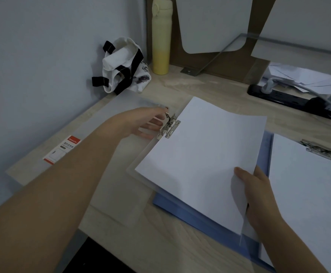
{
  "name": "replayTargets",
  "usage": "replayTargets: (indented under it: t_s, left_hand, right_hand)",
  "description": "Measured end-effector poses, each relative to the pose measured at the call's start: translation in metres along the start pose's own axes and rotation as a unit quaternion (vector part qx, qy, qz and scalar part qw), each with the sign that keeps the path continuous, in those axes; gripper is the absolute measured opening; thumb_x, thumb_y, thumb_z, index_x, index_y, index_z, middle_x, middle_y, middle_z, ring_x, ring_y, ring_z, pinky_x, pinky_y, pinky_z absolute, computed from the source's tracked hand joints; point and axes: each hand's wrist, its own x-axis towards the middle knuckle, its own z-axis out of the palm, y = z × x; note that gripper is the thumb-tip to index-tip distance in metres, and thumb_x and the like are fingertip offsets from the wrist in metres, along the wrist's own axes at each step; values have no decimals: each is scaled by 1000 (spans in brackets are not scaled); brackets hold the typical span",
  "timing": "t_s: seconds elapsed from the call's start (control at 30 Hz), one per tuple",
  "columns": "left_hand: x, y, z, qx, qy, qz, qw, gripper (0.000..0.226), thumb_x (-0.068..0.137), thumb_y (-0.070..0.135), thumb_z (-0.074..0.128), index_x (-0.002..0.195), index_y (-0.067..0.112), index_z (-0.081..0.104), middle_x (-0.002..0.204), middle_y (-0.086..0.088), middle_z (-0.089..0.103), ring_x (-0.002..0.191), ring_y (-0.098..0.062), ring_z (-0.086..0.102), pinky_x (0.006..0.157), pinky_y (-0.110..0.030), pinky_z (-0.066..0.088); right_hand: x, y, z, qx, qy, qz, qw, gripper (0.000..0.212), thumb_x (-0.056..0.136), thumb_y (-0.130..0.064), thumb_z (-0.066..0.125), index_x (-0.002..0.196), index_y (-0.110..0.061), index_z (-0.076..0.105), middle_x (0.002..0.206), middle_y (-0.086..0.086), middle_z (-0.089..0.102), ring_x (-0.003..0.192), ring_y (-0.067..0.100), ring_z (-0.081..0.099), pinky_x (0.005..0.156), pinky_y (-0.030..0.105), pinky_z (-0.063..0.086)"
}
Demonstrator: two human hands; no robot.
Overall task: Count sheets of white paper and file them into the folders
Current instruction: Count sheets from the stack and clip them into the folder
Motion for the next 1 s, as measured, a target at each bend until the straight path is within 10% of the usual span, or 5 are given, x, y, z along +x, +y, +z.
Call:
replayTargets:
  t_s: [0.3,0.53,0.77,1.0]
  left_hand:
    - [-8,5,-3,57,-18,-40,997,63,82,63,50,113,9,61,99,-1,65,93,-11,62,85,-35,55]
    - [-14,3,-11,139,-77,-97,983,75,76,76,38,101,11,66,93,-1,74,77,-9,71,68,-27,56]
    - [-13,-19,-8,124,-70,-43,989,34,87,45,55,99,16,66,95,2,72,78,-8,66,67,-22,47]
    - [-8,-29,0,116,-43,24,992,23,93,27,54,73,15,56,42,16,59,41,6,54,43,-5,41]
  right_hand:
    - [-1,1,-1,1,-6,0,1000,38,94,-14,49,131,-19,48,115,-1,57,106,21,51,99,35,37]
    - [-1,1,-2,-2,-4,1,1000,23,94,-13,49,113,-25,51,91,-10,57,94,17,52,90,31,38]
    - [-2,0,-1,-8,0,-5,1000,31,94,-12,48,124,-22,49,110,-2,56,100,18,50,91,30,35]
    - [-2,-1,0,-8,2,-15,1000,34,95,-11,46,127,-21,47,109,-3,55,100,17,49,90,29,34]
